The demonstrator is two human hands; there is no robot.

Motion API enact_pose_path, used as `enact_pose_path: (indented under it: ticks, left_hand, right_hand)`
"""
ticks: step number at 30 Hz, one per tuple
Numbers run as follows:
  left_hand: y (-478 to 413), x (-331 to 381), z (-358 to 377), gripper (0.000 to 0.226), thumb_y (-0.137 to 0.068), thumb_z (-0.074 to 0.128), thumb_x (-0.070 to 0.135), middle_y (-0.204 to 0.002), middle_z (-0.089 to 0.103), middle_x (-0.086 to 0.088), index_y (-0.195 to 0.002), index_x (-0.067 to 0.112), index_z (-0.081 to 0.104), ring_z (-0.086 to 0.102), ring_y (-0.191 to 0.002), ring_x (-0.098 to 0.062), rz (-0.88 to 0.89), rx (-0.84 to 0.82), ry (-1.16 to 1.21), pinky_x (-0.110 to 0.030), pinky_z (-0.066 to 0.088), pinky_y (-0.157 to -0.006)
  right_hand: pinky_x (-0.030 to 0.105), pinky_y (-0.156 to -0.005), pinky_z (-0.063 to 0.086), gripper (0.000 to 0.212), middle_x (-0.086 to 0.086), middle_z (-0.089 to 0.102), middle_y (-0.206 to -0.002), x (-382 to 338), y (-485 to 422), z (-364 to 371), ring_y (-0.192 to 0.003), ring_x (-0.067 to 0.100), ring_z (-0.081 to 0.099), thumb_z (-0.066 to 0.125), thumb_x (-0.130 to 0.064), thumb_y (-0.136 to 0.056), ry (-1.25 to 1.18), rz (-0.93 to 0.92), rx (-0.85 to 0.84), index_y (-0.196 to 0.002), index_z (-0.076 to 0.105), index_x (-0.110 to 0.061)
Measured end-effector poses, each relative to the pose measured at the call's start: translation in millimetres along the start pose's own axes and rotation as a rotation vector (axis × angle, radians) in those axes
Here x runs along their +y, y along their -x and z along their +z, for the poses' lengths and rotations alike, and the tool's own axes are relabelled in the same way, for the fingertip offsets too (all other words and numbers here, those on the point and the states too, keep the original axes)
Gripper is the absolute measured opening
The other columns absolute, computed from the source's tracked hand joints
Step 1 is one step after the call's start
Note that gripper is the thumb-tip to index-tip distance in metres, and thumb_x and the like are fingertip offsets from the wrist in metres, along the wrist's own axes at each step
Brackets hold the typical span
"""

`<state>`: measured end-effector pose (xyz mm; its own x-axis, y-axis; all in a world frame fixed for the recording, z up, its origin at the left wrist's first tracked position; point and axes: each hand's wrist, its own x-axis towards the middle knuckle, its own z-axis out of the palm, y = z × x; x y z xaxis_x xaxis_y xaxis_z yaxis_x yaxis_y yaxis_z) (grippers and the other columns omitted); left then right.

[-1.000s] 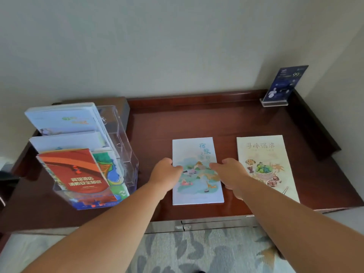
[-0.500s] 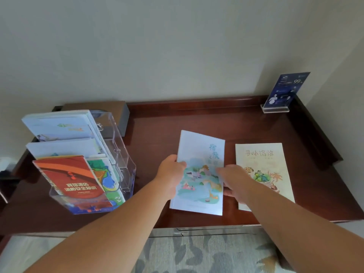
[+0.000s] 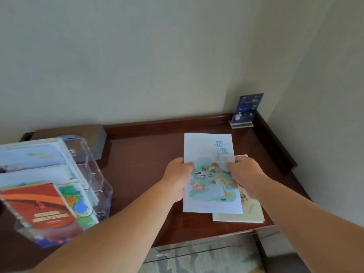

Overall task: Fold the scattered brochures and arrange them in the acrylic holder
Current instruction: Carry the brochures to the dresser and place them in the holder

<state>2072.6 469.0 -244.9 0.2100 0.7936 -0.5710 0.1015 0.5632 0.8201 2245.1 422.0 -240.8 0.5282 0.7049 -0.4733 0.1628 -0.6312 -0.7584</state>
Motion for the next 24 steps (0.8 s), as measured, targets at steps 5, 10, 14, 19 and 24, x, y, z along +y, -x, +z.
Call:
enact_pose_path:
  ticks: [5, 10, 14, 19, 24]
  left_hand:
    - [-18.1, -33.0, 53.7, 0.01, -0.094, 0.056, 0.013, -0.103, 0.072, -0.011, -0.098, 0.012, 0.066, 0.069, -0.097, -0.033, -0.046, -0.01, -0.146, -0.051, 0.055, -0.089]
    - [-39.3, -55.3, 75.0, 0.011, -0.091, 0.06, 0.014, -0.085, 0.069, -0.009, -0.081, 0.011, 0.064, 0.067, -0.073, -0.027, 0.023, 0.043, -0.337, -0.036, 0.055, -0.065]
    - [-50.1, -64.6, 78.5, 0.019, -0.089, 0.06, 0.025, -0.074, 0.059, 0.001, -0.074, 0.017, 0.052, 0.052, -0.059, -0.014, 0.117, 0.128, -0.605, -0.026, 0.032, -0.048]
    - [-55.7, -69.3, 80.3, 0.016, -0.089, 0.055, 0.026, -0.102, 0.061, -0.003, -0.102, 0.017, 0.052, 0.062, -0.083, -0.022, 0.124, 0.141, -0.837, -0.03, 0.041, -0.058]
    - [-57.3, -66.8, 87.8, 0.024, -0.086, 0.053, 0.018, -0.103, 0.064, -0.011, -0.109, 0.009, 0.053, 0.064, -0.082, -0.027, 0.026, 0.134, -0.722, -0.027, 0.037, -0.049]
  right_hand:
    - [0.027, -0.047, 0.053, 0.017, -0.008, 0.065, -0.082, 46.6, -15.2, -31.7, -0.064, 0.014, 0.07, 0.057, -0.018, -0.095, 0.103, 0.032, 0.118, -0.081, 0.051, -0.026]
    - [0.024, -0.044, 0.047, 0.008, -0.006, 0.068, -0.087, 75.1, -35.6, -37.2, -0.064, 0.013, 0.069, 0.057, -0.018, -0.094, 0.242, 0.036, 0.142, -0.089, 0.056, -0.024]
    - [0.024, -0.045, 0.046, 0.008, -0.005, 0.067, -0.089, 83.7, -46.4, -33.8, -0.067, 0.013, 0.067, 0.055, -0.016, -0.093, 0.321, 0.011, 0.159, -0.096, 0.058, -0.023]
    - [0.023, -0.044, 0.044, 0.035, -0.002, 0.066, -0.11, 91.7, -52.7, -32.0, -0.069, 0.011, 0.066, 0.058, -0.016, -0.092, 0.327, 0.025, 0.158, -0.126, 0.058, -0.022]
    - [0.035, -0.067, 0.063, 0.018, 0.001, 0.069, -0.11, 91.5, -57.6, -28.4, -0.074, 0.017, 0.072, 0.065, -0.021, -0.091, 0.302, 0.128, 0.027, -0.108, 0.059, -0.017]
